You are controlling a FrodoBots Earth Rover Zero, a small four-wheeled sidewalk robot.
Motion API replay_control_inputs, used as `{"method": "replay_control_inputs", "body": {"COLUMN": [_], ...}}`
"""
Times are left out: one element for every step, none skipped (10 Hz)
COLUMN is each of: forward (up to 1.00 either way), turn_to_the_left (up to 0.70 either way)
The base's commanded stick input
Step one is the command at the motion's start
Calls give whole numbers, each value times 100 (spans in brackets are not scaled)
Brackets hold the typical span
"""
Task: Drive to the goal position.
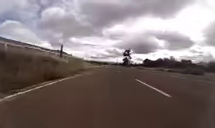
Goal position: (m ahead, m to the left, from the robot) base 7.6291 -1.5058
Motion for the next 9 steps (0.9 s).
{"method": "replay_control_inputs", "body": {"forward": [70, 70, 70, 70, 70, 70, 70, 70, 70], "turn_to_the_left": [1, 1, 1, 1, 1, 1, 1, 1, 1]}}
